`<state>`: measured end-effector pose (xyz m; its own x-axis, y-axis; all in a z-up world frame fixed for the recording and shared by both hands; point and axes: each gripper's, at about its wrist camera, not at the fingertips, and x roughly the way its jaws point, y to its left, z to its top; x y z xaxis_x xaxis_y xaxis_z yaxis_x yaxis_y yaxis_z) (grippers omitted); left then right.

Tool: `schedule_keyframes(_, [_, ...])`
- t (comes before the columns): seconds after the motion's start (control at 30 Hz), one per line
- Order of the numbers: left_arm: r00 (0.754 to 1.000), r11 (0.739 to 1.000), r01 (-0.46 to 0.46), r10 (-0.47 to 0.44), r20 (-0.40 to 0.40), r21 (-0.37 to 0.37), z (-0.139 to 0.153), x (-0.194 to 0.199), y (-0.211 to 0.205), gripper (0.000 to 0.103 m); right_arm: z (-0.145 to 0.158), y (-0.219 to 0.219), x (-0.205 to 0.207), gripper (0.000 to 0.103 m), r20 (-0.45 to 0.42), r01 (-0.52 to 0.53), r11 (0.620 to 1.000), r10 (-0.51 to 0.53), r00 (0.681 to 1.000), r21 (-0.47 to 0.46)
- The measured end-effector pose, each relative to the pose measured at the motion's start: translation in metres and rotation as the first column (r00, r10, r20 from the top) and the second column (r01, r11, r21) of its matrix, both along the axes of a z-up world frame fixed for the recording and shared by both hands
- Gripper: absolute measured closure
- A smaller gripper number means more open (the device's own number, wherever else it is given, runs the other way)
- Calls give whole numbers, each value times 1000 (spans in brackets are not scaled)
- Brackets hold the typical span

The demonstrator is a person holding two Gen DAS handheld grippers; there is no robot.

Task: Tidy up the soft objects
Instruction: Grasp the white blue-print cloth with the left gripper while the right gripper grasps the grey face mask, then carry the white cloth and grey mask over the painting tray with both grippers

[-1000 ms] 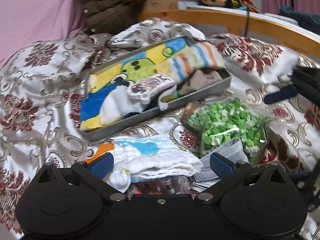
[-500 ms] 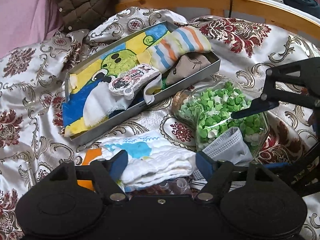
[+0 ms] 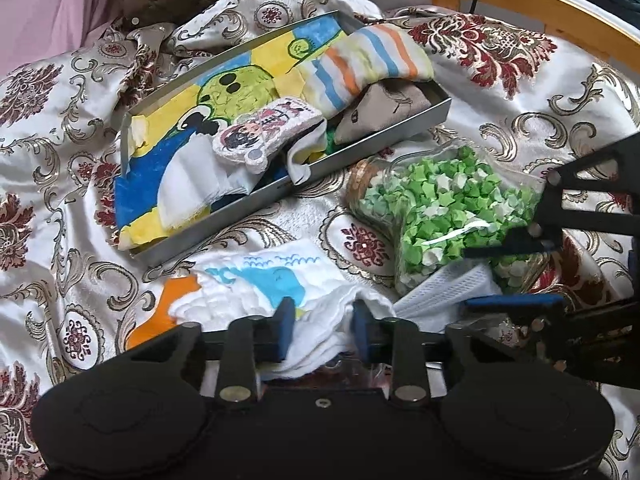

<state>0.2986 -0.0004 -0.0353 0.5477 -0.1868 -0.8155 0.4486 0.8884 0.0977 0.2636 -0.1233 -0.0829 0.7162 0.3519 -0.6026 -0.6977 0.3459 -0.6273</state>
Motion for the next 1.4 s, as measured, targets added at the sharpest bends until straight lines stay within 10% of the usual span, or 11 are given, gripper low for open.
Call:
schedule_keyframes(0.53, [996,985,-91,87,-36,-147,25,-2,20,95,18,-8,-23,98,77,-61,998,60,995,5])
schedule_keyframes(1.03, [943,889,-287,328,60,-357,89,20,53,96,72,-15,3,98,235,14,996,-34,971,84])
schedule_keyframes(1.4, [852,800,-363,493,178,-478,120,70,47,96,114,-20,83,98,269,162,953,-232,935,257])
